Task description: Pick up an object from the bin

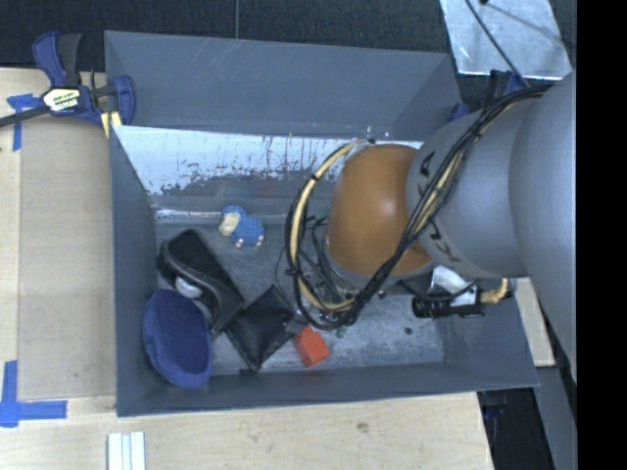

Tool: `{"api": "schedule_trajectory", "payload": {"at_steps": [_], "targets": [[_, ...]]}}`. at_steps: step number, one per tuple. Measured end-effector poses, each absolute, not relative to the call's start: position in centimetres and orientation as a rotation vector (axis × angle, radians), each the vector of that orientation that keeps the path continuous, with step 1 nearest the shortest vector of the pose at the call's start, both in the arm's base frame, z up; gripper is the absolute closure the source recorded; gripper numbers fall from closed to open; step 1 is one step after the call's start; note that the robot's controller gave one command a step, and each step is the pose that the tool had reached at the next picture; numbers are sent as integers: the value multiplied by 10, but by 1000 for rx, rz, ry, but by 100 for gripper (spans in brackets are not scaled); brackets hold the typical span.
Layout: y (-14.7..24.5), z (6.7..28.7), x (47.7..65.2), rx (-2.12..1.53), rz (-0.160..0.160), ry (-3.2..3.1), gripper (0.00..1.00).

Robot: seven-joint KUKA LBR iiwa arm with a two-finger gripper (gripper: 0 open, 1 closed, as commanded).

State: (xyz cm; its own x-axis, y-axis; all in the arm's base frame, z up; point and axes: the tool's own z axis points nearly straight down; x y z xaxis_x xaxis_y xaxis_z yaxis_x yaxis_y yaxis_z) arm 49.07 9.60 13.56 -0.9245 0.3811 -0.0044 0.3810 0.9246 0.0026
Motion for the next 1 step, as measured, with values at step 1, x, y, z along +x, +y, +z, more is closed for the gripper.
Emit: {"api": "schedule_trajectory", "payload": {"at_steps": [1], "targets": [[96,192,493,606,4,3076,100]]}}
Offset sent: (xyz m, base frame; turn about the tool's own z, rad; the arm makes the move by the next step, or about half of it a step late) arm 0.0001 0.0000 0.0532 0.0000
